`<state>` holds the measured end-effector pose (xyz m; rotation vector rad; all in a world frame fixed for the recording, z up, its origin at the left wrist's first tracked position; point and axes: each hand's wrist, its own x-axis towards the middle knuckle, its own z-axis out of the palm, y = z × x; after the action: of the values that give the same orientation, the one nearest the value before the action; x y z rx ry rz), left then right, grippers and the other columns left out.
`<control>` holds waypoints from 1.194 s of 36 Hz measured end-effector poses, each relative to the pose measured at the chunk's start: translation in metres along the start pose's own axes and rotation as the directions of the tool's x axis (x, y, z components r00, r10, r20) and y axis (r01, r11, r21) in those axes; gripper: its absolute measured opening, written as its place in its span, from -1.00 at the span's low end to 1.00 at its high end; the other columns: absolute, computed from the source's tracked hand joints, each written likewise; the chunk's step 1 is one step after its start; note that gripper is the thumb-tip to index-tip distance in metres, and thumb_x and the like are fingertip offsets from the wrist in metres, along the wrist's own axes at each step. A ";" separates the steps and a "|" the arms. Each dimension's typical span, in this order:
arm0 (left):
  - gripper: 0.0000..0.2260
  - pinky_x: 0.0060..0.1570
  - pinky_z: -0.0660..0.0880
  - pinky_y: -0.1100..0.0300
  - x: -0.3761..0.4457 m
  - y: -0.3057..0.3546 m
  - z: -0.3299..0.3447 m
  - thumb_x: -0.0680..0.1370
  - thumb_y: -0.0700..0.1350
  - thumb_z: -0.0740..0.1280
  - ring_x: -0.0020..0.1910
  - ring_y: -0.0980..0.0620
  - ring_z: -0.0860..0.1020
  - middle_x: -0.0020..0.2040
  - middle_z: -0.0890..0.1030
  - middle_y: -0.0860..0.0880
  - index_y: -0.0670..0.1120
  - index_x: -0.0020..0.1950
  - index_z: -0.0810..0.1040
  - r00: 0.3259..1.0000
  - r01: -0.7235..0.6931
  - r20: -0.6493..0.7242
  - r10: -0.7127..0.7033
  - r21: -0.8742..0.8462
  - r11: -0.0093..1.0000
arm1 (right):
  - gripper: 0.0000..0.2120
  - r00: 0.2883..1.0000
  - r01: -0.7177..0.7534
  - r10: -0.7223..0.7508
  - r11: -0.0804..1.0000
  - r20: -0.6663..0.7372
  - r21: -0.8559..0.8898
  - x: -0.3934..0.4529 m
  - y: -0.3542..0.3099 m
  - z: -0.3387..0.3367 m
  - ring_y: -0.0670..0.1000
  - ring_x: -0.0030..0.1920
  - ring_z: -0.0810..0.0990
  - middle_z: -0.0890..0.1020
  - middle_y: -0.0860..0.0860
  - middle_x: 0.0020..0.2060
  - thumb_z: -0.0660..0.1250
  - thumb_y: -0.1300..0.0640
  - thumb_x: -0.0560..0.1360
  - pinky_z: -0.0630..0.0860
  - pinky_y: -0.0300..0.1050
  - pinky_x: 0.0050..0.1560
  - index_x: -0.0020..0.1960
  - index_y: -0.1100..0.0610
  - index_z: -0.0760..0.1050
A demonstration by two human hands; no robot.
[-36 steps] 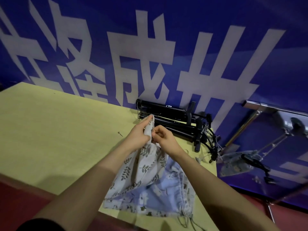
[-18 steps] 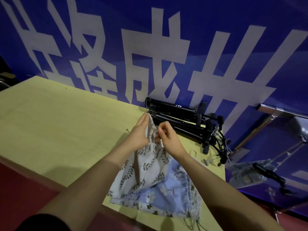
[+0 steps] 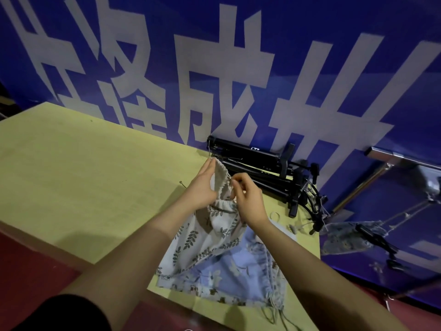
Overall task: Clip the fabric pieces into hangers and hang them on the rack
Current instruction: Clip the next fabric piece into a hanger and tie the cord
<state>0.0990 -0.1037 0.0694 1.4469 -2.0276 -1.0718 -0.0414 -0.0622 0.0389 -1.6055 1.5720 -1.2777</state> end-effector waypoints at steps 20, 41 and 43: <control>-0.33 0.41 0.16 0.28 0.009 0.018 0.024 0.46 -0.36 0.27 0.49 0.07 0.15 0.54 0.11 0.03 -0.13 0.53 0.11 0.998 -0.043 -0.052 0.043 0.003 0.999 | -0.83 0.971 -0.238 0.232 0.963 0.060 0.125 0.018 0.007 -0.046 -0.07 -0.37 0.39 0.53 0.00 -0.32 0.13 0.19 0.63 0.37 -0.36 -0.36 0.03 0.24 0.45; -0.24 0.14 0.33 0.37 0.014 0.008 0.032 0.43 -0.37 0.32 0.49 0.08 0.17 0.55 0.05 0.07 -0.08 0.54 0.05 0.991 -0.021 0.135 0.021 0.002 1.000 | -0.83 0.864 -0.325 0.487 0.736 -0.129 0.594 0.039 0.017 -0.043 -0.06 -0.22 0.44 0.50 -0.04 -0.28 0.24 0.21 0.58 0.38 -0.14 -0.05 -0.17 0.10 0.50; -0.22 0.16 0.34 0.34 0.015 0.006 0.030 0.42 -0.37 0.34 0.49 0.08 0.16 0.55 0.05 0.08 -0.08 0.54 0.04 0.988 -0.014 0.152 0.015 -0.009 1.000 | -0.83 0.855 -0.260 0.474 0.743 -0.210 0.617 0.042 0.012 -0.044 -0.08 -0.18 0.49 0.55 -0.03 -0.25 0.23 0.23 0.58 0.38 -0.09 0.12 -0.17 0.10 0.50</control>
<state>0.0683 -0.1061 0.0542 1.3822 -2.1312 -1.2162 -0.0913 -0.0940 0.0564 -0.6585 1.4117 -1.6594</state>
